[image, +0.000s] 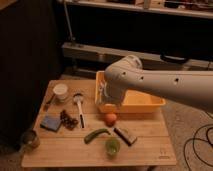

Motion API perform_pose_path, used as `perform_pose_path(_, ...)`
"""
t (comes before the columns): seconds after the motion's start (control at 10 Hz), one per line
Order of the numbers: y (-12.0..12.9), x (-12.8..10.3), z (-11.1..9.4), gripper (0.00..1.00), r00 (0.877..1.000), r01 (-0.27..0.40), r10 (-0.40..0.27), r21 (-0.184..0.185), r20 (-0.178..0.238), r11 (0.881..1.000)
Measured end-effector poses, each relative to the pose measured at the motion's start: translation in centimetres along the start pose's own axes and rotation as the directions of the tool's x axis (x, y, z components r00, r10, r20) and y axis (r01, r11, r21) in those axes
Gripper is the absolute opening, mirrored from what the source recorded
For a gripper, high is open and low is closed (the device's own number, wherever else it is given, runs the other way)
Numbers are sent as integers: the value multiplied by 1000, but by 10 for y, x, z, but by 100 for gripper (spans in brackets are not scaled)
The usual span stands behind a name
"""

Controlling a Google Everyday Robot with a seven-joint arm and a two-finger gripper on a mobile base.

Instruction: Place apple in metal cup

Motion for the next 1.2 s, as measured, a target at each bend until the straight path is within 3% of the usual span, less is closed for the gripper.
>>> perform_pose_path(0.4, 0, 2, 3, 65, 1000, 3, -3, 10, 0, 1000)
perform_pose_path(0.8, -33, 27, 43, 65, 999, 2, -4, 47, 48, 999)
perform_pose_path(1.2, -55, 28, 71, 65, 999, 17, -18, 46, 29, 999)
